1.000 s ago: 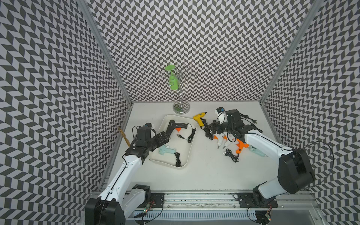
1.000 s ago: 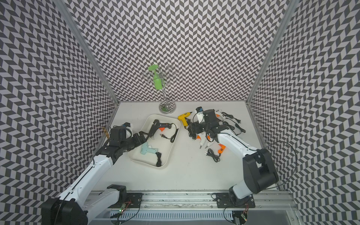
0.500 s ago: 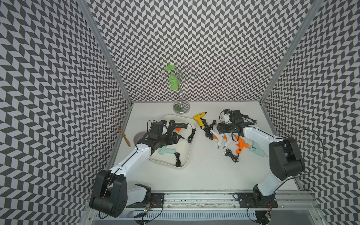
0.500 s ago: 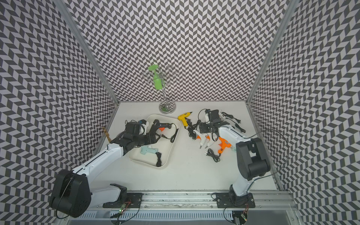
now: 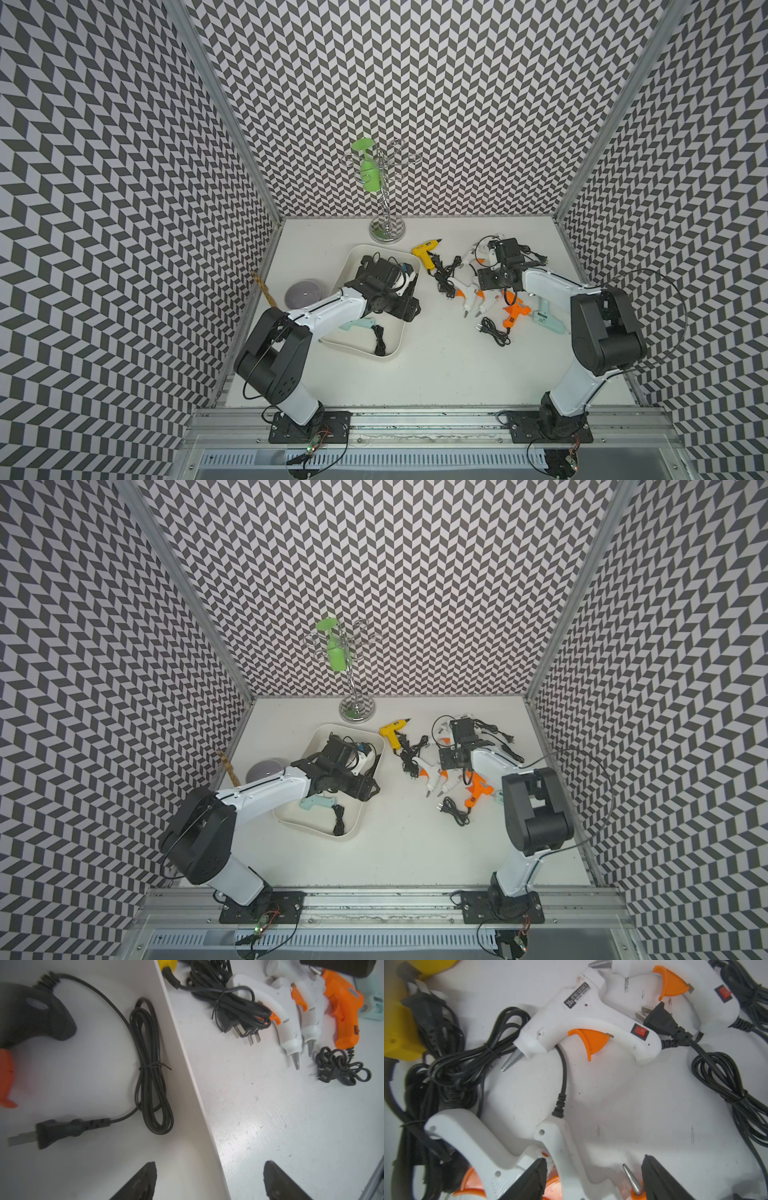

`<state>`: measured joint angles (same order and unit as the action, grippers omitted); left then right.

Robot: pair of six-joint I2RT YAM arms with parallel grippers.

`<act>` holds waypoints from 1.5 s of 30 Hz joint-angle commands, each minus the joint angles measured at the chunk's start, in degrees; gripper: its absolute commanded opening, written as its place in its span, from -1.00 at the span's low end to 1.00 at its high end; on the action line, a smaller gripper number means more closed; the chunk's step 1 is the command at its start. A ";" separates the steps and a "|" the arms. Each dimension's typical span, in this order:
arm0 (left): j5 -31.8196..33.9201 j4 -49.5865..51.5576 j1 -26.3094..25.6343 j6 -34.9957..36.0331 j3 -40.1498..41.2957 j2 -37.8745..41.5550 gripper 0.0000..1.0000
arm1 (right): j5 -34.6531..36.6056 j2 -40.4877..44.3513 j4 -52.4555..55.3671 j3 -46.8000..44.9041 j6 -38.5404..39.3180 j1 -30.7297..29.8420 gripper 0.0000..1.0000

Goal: Put the hot melt glue gun into the storage box
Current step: Adjust the storage box at the center of the board, then pick up the hot melt adhesive gun from the center of the board.

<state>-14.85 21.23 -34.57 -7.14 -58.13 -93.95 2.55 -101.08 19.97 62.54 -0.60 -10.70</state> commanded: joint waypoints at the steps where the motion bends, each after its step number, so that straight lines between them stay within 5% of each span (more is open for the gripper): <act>1: -0.75 1.67 -1.23 0.41 -3.16 -2.42 0.68 | -4.79 -2.40 -2.22 2.15 2.18 1.01 0.41; 12: -3.60 1.36 -3.31 -6.69 -7.57 -9.63 0.67 | -14.22 -3.54 -5.35 2.06 3.74 0.73 0.38; 23: -6.99 -1.13 -4.19 -14.60 -16.10 -13.58 0.66 | -7.94 -9.69 -2.45 4.51 4.10 1.41 0.28; 27: -7.04 -0.43 -4.19 -14.17 -19.79 -12.14 0.67 | -8.24 -10.62 -2.10 5.29 2.97 2.46 0.11; 33: -6.43 -1.46 -3.08 -12.26 -19.52 -4.79 0.72 | -10.28 -11.11 -0.55 6.11 3.50 2.58 -0.56; 45: -8.23 -12.36 -1.12 -6.90 -9.50 7.05 0.81 | -14.48 8.78 2.15 7.42 -0.69 2.54 -0.75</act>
<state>-20.75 13.19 -36.03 -16.25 -70.37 -87.94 -9.08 -99.68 23.00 68.31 0.95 -8.43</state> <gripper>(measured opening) 0.900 0.314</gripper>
